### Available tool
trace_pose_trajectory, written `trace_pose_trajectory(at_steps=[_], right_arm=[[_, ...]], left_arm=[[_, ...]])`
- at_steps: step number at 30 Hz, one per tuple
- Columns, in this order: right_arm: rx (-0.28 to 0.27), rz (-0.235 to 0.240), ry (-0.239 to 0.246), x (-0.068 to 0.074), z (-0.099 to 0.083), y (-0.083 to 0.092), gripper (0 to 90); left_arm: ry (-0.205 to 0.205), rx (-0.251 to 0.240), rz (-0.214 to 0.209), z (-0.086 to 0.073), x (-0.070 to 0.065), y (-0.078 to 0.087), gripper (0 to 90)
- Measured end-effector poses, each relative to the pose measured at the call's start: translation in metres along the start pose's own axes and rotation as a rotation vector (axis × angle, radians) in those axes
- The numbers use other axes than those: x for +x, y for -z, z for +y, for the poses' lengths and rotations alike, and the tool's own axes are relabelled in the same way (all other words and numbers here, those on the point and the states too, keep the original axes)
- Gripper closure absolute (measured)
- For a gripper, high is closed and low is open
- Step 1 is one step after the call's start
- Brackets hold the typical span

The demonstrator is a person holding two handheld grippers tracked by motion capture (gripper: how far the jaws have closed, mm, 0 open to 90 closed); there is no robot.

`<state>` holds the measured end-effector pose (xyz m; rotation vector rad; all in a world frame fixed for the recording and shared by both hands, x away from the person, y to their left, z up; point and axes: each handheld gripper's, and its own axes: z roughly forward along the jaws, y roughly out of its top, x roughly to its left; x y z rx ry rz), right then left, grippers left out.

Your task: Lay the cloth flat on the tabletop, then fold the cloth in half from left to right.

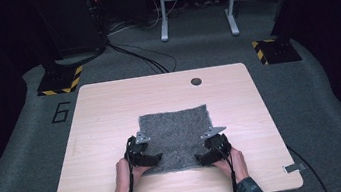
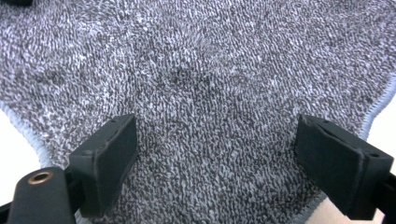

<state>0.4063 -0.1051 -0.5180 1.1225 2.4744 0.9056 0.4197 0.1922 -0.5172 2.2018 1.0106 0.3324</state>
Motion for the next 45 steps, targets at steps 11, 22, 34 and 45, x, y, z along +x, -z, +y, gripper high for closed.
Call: trace_pose_trajectory(at_steps=[11, 22, 34, 45], right_arm=[[-0.026, 0.008, -0.014, 0.008, -0.015, 0.011, 14.4], [-0.144, 0.064, -0.033, 0.022, 0.007, 0.030, 14.2], [-0.178, 0.120, -0.007, 0.053, 0.025, 0.024, 14.3], [-0.166, 0.166, 0.055, 0.085, 0.039, 0.007, 14.7]], left_arm=[[0.019, -0.008, -0.040, -0.006, -0.004, 0.007, 18.4], [0.112, -0.108, -0.006, 0.012, 0.026, 0.025, 15.0], [0.172, -0.129, 0.018, 0.026, 0.050, 0.013, 15.0], [0.251, -0.146, 0.039, 0.043, 0.075, -0.003, 15.5]])
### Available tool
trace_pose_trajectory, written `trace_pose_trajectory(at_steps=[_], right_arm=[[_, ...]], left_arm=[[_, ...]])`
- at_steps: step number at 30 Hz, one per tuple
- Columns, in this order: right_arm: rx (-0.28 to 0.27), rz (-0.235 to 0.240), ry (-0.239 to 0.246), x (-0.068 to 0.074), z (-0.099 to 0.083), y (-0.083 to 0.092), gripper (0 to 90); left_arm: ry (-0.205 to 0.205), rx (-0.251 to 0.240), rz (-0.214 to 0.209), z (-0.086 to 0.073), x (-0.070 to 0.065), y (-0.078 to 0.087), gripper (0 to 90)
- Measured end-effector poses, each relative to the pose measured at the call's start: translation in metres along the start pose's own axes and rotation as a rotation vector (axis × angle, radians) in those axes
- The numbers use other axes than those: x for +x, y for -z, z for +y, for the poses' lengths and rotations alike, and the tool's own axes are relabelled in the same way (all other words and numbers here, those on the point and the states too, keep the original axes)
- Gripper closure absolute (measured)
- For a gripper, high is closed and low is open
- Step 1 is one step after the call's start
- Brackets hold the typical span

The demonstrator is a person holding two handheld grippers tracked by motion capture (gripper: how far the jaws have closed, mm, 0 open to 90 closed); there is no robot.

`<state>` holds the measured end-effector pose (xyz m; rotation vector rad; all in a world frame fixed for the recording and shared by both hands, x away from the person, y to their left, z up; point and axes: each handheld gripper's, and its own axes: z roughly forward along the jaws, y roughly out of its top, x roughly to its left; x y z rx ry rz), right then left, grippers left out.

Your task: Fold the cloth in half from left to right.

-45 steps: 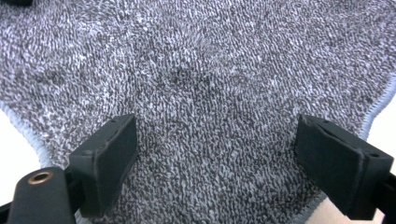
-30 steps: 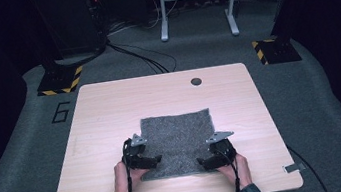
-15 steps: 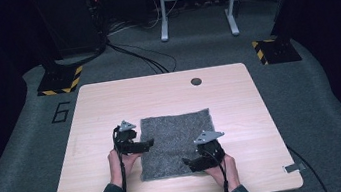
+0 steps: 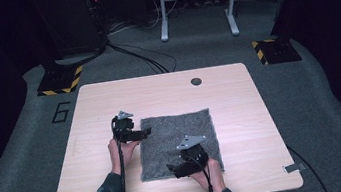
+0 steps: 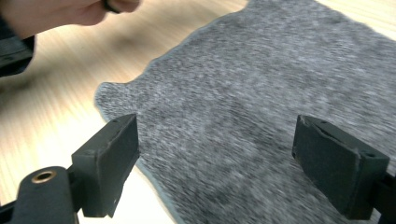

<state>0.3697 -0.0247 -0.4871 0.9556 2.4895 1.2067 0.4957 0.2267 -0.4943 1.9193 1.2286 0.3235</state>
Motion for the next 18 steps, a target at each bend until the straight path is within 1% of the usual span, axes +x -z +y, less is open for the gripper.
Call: trace_pose_trajectory(at_steps=[1, 2, 3, 4, 5, 6, 7, 8, 9, 11, 12, 13, 14, 15, 16, 17, 18], right_arm=[[0.005, 0.007, 0.003, 0.003, 0.001, -0.003, 14.8], [0.012, 0.014, 0.016, 0.010, 0.003, -0.008, 15.0], [0.015, 0.020, 0.027, 0.013, 0.004, -0.011, 15.0], [0.015, 0.020, 0.027, 0.013, 0.004, -0.011, 15.0], [0.025, 0.030, 0.030, 0.021, 0.006, -0.016, 16.3], [0.027, 0.036, 0.039, 0.026, 0.007, -0.019, 16.4], [0.027, 0.039, 0.052, 0.030, 0.009, -0.023, 17.1], [0.030, 0.042, 0.062, 0.035, 0.010, -0.025, 18.3], [0.019, 0.048, 0.069, 0.040, 0.012, -0.029, 19.3], [0.018, 0.053, 0.093, 0.049, 0.015, -0.034, 22.8], [0.018, 0.053, 0.093, 0.049, 0.015, -0.034, 22.8], [0.017, 0.058, 0.101, 0.053, 0.016, -0.037, 24.3], [0.015, 0.055, 0.113, 0.057, 0.017, -0.041, 27.4], [0.019, 0.061, 0.127, 0.064, 0.019, -0.047, 30.5], [0.019, 0.061, 0.131, 0.067, 0.019, -0.050, 33.9], [0.013, 0.063, 0.150, 0.068, 0.019, -0.053, 36.4], [0.030, 0.065, 0.137, 0.072, 0.020, -0.056, 38.1]], left_arm=[[0.002, -0.008, 0.004, 0.001, 0.001, -0.002, 15.5], [0.003, -0.002, 0.009, 0.004, 0.003, -0.005, 15.6], [0.007, 0.004, 0.008, 0.005, 0.005, -0.008, 15.7], [0.007, 0.004, 0.008, 0.005, 0.005, -0.008, 15.9], [0.009, 0.019, 0.010, 0.007, 0.008, -0.012, 16.0], [0.009, 0.019, 0.010, 0.007, 0.008, -0.012, 16.2], [0.015, 0.011, 0.024, 0.008, 0.009, -0.016, 16.9], [0.008, 0.021, 0.022, 0.009, 0.010, -0.018, 18.0], [-0.007, 0.027, 0.027, 0.009, 0.010, -0.020, 18.8], [-0.015, 0.031, 0.031, 0.010, 0.010, -0.024, 21.0], [-0.015, 0.031, 0.031, 0.010, 0.010, -0.024, 22.7], [-0.009, 0.029, 0.035, 0.010, 0.010, -0.025, 22.7], [-0.012, 0.025, 0.036, 0.010, 0.011, -0.027, 23.8], [0.000, 0.023, 0.042, 0.010, 0.011, -0.030, 26.2], [-0.008, 0.024, 0.044, 0.010, 0.012, -0.030, 27.9], [-0.001, 0.023, 0.048, 0.010, 0.012, -0.031, 29.0], [-0.001, 0.023, 0.048, 0.010, 0.012, -0.031, 30.9]])
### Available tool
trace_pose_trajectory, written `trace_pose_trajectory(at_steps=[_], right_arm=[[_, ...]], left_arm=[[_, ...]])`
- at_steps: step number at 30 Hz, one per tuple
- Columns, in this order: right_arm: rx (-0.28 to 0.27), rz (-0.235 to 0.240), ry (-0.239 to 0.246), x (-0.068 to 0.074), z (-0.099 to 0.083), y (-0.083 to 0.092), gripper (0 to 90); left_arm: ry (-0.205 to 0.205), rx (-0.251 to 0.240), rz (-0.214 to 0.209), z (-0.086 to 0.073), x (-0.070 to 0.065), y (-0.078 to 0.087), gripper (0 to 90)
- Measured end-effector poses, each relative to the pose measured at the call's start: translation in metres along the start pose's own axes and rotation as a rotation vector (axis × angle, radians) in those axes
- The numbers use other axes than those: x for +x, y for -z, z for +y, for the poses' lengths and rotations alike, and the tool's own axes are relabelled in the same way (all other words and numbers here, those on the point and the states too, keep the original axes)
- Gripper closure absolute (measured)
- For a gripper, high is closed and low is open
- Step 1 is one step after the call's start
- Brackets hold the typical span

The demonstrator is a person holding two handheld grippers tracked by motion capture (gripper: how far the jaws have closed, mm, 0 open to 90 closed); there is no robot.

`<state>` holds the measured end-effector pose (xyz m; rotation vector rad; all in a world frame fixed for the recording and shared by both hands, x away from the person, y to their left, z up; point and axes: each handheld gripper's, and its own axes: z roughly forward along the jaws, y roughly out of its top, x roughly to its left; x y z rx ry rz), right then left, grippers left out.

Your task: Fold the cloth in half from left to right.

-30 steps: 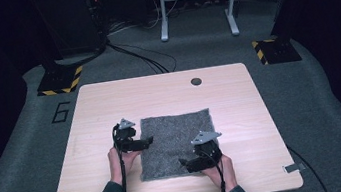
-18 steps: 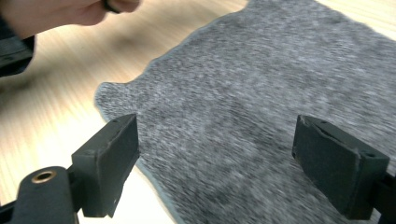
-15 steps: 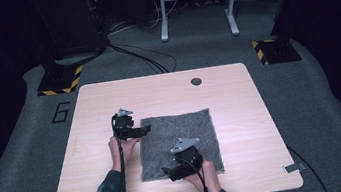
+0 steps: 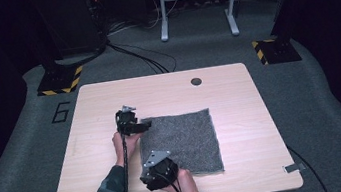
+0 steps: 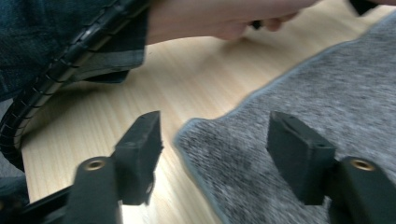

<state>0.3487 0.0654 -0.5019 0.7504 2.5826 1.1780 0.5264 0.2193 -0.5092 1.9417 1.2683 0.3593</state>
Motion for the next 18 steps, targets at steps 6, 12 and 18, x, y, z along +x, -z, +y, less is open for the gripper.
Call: trace_pose_trajectory(at_steps=[6, 12, 18], right_arm=[[0.026, -0.014, 0.020, 0.007, -0.001, -0.016, 56.5], [0.056, -0.023, 0.022, 0.010, -0.006, -0.021, 74.4], [0.046, -0.013, 0.024, 0.011, -0.008, -0.020, 87.7]], left_arm=[[0.003, 0.008, 0.016, -0.002, 0.003, -0.009, 44.2], [-0.012, 0.008, 0.027, -0.003, 0.001, -0.011, 63.2], [-0.030, 0.003, 0.025, -0.004, 0.000, -0.012, 83.8]])
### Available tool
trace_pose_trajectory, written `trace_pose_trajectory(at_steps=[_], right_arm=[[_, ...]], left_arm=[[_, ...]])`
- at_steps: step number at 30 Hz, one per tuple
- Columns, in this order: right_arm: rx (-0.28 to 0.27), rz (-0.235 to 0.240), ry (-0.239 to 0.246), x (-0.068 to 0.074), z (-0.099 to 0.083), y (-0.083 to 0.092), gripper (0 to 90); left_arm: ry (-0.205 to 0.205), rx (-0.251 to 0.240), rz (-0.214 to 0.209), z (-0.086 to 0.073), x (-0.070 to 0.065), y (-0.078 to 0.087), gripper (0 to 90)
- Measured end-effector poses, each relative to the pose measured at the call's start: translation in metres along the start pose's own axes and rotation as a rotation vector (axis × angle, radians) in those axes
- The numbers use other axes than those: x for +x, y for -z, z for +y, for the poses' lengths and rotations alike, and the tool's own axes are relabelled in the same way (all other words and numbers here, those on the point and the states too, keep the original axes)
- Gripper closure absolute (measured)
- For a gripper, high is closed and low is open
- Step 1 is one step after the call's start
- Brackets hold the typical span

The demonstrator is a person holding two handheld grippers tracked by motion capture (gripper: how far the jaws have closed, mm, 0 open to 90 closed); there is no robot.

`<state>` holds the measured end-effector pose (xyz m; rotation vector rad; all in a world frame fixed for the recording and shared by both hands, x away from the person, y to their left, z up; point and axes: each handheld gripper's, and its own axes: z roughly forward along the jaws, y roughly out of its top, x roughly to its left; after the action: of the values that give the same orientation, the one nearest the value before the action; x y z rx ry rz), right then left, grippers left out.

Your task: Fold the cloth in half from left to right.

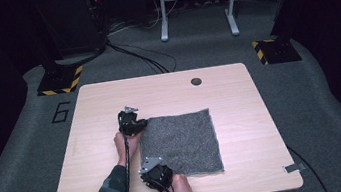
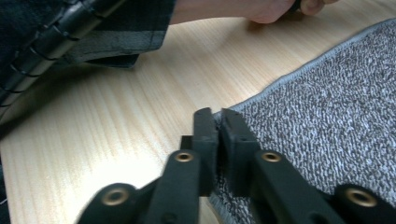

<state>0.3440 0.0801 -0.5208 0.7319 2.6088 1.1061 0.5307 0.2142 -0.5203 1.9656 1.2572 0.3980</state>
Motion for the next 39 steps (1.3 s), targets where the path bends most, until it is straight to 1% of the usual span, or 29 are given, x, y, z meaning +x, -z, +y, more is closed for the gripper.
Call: trace_pose_trajectory(at_steps=[1, 4, 5, 6, 7, 8, 10, 11, 12, 13, 14, 15, 18, 19, 21, 22, 23, 24, 26, 29, 30, 31, 32, 34, 35, 36, 37, 38, 39], right_arm=[[0.000, 0.004, -0.009, 0.000, 0.000, 0.000, 88.1], [-0.009, 0.006, -0.015, -0.002, -0.001, 0.001, 88.7], [-0.007, 0.016, -0.035, -0.001, -0.002, 0.003, 89.0], [-0.018, 0.028, -0.041, -0.002, -0.003, 0.008, 89.1], [-0.040, 0.025, -0.039, -0.002, -0.004, 0.011, 89.2], [-0.040, 0.025, -0.039, -0.002, -0.004, 0.011, 89.2], [-0.064, 0.025, -0.044, -0.002, -0.003, 0.018, 89.2], [-0.089, 0.028, -0.055, -0.003, -0.003, 0.024, 89.3], [-0.089, 0.028, -0.055, -0.003, -0.003, 0.024, 89.3], [-0.099, 0.030, -0.063, -0.003, -0.003, 0.026, 89.3], [-0.119, 0.033, -0.064, -0.002, -0.001, 0.030, 89.3], [-0.122, 0.043, -0.059, -0.002, 0.001, 0.031, 89.3], [-0.137, 0.049, -0.053, -0.001, 0.006, 0.034, 89.3], [-0.156, 0.053, -0.053, 0.001, 0.010, 0.036, 89.4], [-0.165, 0.057, -0.047, 0.003, 0.015, 0.038, 89.4], [-0.177, 0.063, -0.052, 0.004, 0.018, 0.038, 89.4], [-0.181, 0.069, -0.046, 0.005, 0.022, 0.039, 89.5], [-0.197, 0.075, -0.037, 0.006, 0.025, 0.040, 89.4], [-0.225, 0.077, -0.018, 0.007, 0.033, 0.043, 89.5], [-0.267, 0.095, -0.032, 0.009, 0.046, 0.048, 89.5], [-0.282, 0.098, -0.027, 0.011, 0.048, 0.050, 89.5], [-0.296, 0.097, -0.017, 0.011, 0.050, 0.052, 89.5], [-0.302, 0.103, -0.020, 0.011, 0.051, 0.054, 89.5], [-0.308, 0.101, -0.024, 0.011, 0.051, 0.055, 89.5], [-0.314, 0.099, -0.022, 0.010, 0.049, 0.057, 89.5], [-0.316, 0.090, -0.039, 0.009, 0.045, 0.063, 89.5], [-0.319, 0.089, -0.041, 0.007, 0.042, 0.066, 89.4], [-0.320, 0.084, -0.040, 0.005, 0.039, 0.070, 89.4], [-0.320, 0.077, -0.052, 0.003, 0.036, 0.073, 89.4]], left_arm=[[-0.012, 0.005, 0.002, 0.000, -0.001, 0.000, 84.8], [-0.015, 0.004, 0.002, 0.000, -0.001, 0.000, 86.2], [-0.015, -0.001, 0.003, 0.000, -0.001, 0.000, 86.2], [-0.001, -0.016, 0.001, 0.000, -0.001, 0.003, 86.6], [-0.001, -0.018, -0.004, 0.000, 0.000, 0.005, 86.8], [-0.001, -0.018, -0.004, 0.000, 0.000, 0.005, 86.9], [0.013, -0.033, -0.006, 0.001, -0.001, 0.008, 87.0], [0.008, -0.040, -0.001, 0.003, -0.001, 0.012, 87.1], [0.008, -0.040, -0.001, 0.003, -0.001, 0.012, 87.2], [-0.006, -0.033, -0.002, 0.005, -0.001, 0.015, 87.2], [-0.007, -0.043, 0.001, 0.006, -0.001, 0.019, 87.3], [-0.002, -0.052, 0.003, 0.008, -0.001, 0.022, 87.3], [-0.005, -0.051, 0.012, 0.011, 0.001, 0.026, 87.4], [-0.007, -0.055, 0.015, 0.013, 0.004, 0.033, 87.4], [-0.011, -0.061, 0.025, 0.015, 0.008, 0.041, 87.4], [-0.011, -0.061, 0.025, 0.015, 0.008, 0.041, 87.4], [-0.029, -0.065, 0.043, 0.019, 0.012, 0.049, 87.6], [-0.029, -0.065, 0.043, 0.019, 0.012, 0.049, 87.6], [-0.027, -0.066, 0.056, 0.026, 0.019, 0.064, 87.6], [-0.033, -0.076, 0.084, 0.035, 0.021, 0.079, 87.7], [-0.043, -0.076, 0.093, 0.038, 0.022, 0.084, 87.7], [-0.056, -0.076, 0.107, 0.041, 0.020, 0.087, 87.7], [-0.068, -0.074, 0.112, 0.044, 0.019, 0.089, 87.7], [-0.066, -0.076, 0.106, 0.047, 0.017, 0.090, 87.6], [-0.077, -0.076, 0.105, 0.050, 0.015, 0.090, 87.7], [-0.082, -0.080, 0.106, 0.052, 0.012, 0.089, 87.7], [-0.094, -0.069, 0.096, 0.056, 0.006, 0.084, 87.6], [-0.094, -0.069, 0.096, 0.056, 0.006, 0.084, 87.7], [-0.093, -0.075, 0.093, 0.058, -0.001, 0.075, 87.7]])
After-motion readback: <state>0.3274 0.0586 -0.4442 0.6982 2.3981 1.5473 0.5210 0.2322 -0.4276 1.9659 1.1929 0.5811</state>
